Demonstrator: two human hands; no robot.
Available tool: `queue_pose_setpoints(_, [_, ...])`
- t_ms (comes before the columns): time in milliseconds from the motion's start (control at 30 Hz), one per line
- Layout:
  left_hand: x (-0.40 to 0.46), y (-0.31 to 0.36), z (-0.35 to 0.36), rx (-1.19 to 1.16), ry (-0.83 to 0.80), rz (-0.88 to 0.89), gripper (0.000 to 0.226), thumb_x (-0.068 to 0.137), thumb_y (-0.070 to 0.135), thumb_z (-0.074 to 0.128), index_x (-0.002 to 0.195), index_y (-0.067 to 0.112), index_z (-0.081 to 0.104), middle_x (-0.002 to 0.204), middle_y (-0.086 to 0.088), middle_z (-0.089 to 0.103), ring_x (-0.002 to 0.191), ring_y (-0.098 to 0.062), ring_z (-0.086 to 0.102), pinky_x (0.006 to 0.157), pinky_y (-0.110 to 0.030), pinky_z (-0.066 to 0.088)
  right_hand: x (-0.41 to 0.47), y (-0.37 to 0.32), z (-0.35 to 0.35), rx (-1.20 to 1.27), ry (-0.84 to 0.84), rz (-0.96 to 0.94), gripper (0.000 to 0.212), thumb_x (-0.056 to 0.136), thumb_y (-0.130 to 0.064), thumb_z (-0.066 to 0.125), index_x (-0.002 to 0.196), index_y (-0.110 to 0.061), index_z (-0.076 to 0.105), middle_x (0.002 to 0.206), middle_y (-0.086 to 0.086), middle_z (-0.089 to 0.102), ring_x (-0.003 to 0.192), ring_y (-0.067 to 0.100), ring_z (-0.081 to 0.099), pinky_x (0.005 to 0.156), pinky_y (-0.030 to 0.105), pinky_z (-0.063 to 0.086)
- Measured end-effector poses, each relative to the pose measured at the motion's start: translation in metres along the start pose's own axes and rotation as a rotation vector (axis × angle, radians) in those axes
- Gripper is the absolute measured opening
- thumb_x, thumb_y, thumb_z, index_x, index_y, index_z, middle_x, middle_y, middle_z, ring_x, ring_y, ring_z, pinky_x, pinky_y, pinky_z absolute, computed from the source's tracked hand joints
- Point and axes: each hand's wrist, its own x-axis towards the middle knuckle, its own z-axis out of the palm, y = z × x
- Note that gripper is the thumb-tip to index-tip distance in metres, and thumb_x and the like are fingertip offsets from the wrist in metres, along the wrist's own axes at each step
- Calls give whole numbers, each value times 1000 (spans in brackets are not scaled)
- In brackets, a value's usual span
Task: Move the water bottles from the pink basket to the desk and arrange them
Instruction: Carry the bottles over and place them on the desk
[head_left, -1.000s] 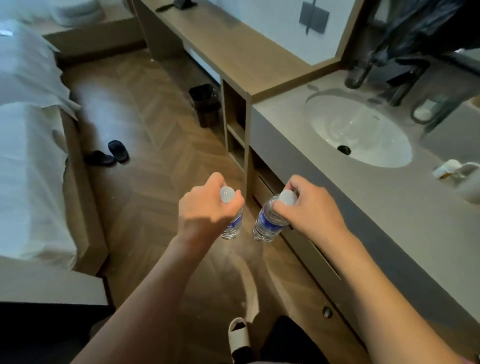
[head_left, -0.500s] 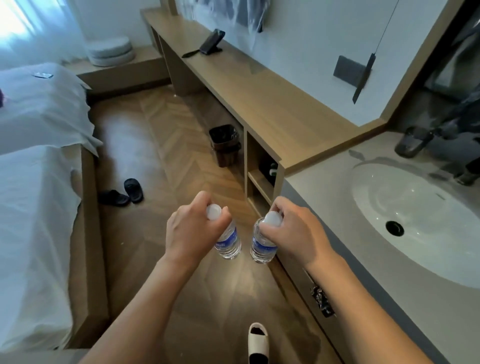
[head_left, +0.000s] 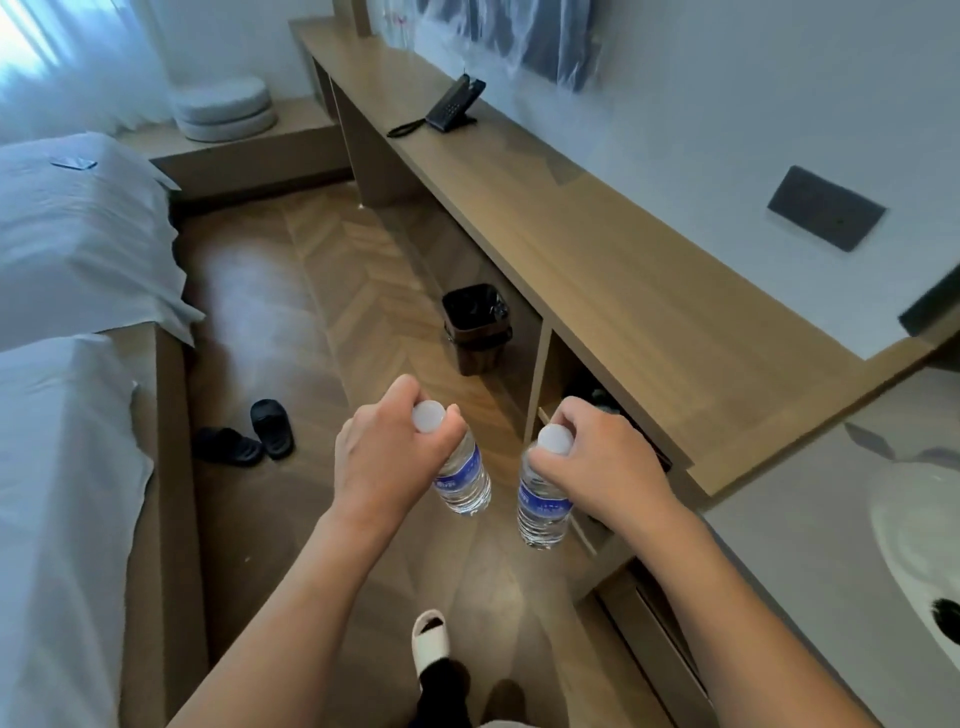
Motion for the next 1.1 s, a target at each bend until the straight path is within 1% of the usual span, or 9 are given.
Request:
queue_pose_setpoints(100, [62, -26, -12, 7, -11, 4, 32, 82, 45, 63, 73, 22, 44, 60, 5, 56, 63, -23, 56, 63, -36, 45, 52, -38, 8, -2, 0, 19, 27, 76, -47, 66, 83, -26, 49, 75, -7, 60, 70, 12, 60, 61, 35, 57])
queue_pose_setpoints(267, [168, -58, -29, 51, 16, 11, 32, 81, 44, 64, 75, 18, 47, 60, 5, 57, 63, -26, 54, 63, -32, 35, 142, -99, 12, 49, 28, 32, 25, 76, -45, 66, 85, -27, 50, 78, -7, 61, 72, 13, 61, 60, 34, 54])
queue_pose_setpoints(367, [227, -74, -35, 76, 24, 11, 31, 81, 45, 63, 75, 18, 48, 60, 4, 57, 64, -28, 55, 63, -32, 35, 195, -132, 16, 62, 21, 16, 24, 75, -43, 65, 86, -27, 51, 78, -7, 62, 73, 14, 62, 64, 39, 58])
queue_pose_setpoints(467, [292, -89, -34, 95, 48, 21, 31, 80, 45, 63, 75, 18, 48, 61, 4, 59, 67, -29, 56, 64, -33, 36, 255, -158, 23, 61, 23, 1, 24, 74, -44, 65, 88, -28, 53, 79, -8, 62, 74, 14, 63, 67, 40, 61])
queue_pose_setpoints(700, [447, -114, -28, 125, 105, 69, 29, 82, 47, 61, 71, 23, 48, 60, 9, 56, 59, -12, 56, 57, -31, 48, 406, -211, 20, 83, 40, -88, 22, 73, -44, 65, 84, -27, 55, 78, -8, 63, 73, 11, 63, 66, 38, 59])
queue_pose_setpoints(800, [515, -113, -33, 153, 138, 100, 28, 83, 47, 62, 71, 26, 48, 60, 10, 55, 57, -10, 55, 54, -26, 46, 470, -239, 9, 86, 83, -120, 23, 72, -44, 63, 81, -26, 54, 74, -7, 62, 70, 11, 61, 65, 37, 57])
queue_pose_setpoints(967, [628, -115, -50, 146, 200, 102, 26, 84, 49, 63, 74, 27, 51, 64, 13, 55, 59, -9, 55, 51, -19, 33, 567, -293, -13, 95, 138, -175, 22, 73, -43, 64, 81, -25, 54, 75, -6, 63, 71, 12, 62, 64, 37, 57])
queue_pose_setpoints(1033, [673, -117, -57, 136, 209, 102, 26, 84, 50, 62, 75, 27, 52, 64, 13, 55, 59, -7, 55, 53, -19, 35, 606, -314, -17, 102, 154, -185, 22, 73, -43, 64, 81, -26, 54, 75, -7, 63, 71, 11, 62, 64, 37, 58])
queue_pose_setpoints(1100, [719, -124, -62, 131, 215, 113, 26, 83, 51, 61, 76, 28, 53, 65, 13, 57, 61, -6, 56, 55, -22, 43, 646, -335, -17, 104, 170, -196, 22, 74, -44, 65, 81, -27, 55, 76, -8, 63, 72, 10, 63, 65, 37, 59])
